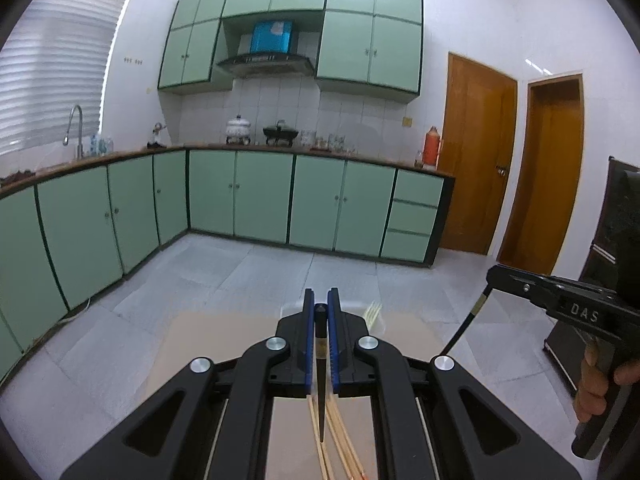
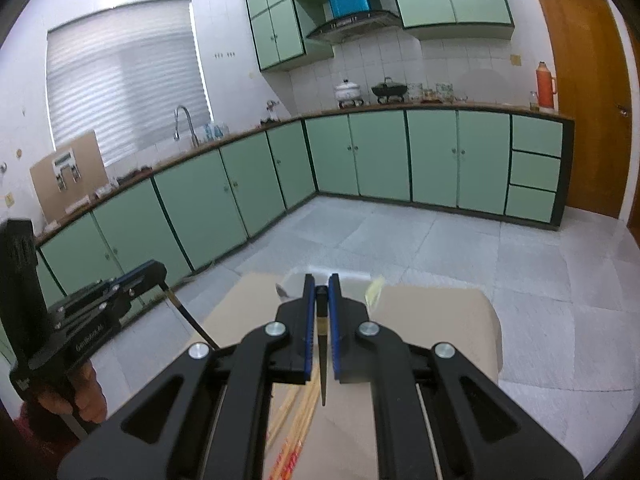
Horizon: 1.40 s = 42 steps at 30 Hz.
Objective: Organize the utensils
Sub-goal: 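Lift the black chopstick and lower it into the holder with the right tool, then open the right tool and withdraw it from the holder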
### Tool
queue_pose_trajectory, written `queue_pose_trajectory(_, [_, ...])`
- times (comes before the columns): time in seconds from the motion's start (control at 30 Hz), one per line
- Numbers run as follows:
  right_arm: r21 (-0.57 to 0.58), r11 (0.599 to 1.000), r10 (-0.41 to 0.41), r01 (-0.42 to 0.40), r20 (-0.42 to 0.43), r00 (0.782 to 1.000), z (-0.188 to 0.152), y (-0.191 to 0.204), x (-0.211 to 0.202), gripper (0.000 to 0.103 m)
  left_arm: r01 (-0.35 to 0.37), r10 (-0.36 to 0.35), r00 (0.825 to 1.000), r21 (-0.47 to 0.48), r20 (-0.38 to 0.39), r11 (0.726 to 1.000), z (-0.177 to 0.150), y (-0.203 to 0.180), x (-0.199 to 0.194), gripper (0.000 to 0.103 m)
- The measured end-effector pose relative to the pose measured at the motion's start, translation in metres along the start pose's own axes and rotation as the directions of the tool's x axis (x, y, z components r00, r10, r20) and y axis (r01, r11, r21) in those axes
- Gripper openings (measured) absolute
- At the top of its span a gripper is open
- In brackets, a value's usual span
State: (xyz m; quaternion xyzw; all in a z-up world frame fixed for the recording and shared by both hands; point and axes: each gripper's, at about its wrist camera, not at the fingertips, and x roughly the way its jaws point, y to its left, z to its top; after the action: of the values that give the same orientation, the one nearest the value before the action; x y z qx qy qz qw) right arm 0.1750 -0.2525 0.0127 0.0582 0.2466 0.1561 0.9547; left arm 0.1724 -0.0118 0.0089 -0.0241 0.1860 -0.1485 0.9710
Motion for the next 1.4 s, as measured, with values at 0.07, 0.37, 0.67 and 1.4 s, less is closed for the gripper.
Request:
queue_pose_trajectory(0.07, [0.004,1.000,0.009,-0.009,0.029,1.000,0.017,-0.003,-0.003,0.006,0.010,-0.010,0.999,0.006,0.035,1.000,0.017,-0.002,-0.002,0.006])
queue_pose_trajectory(0.37, [-0.028,0.999,-0.030,0.034,0.151,0.988,0.088,-0.014,0.002,0.006,0.000,-0.006,0.985,0.038,0.173,0.999,0.085,-0.019,0.024,0.006])
queue_pose_trajectory(0.67, [-0.019,0.998,-0.051,0.054,0.122,0.991,0.092,-0.034,0.061,0.006,-0.052,0.038,0.983,0.073,0.180,0.996,0.090,-0.029,0.088,0.006])
queue_pose_trajectory(1.4, [0.010,0.995,-0.098,0.098,0.039,0.994,0.021,-0.031,0.087,0.046,-0.079,0.079,0.997,0.034,0.008,0.996,0.029,-0.002,0.111,0.043])
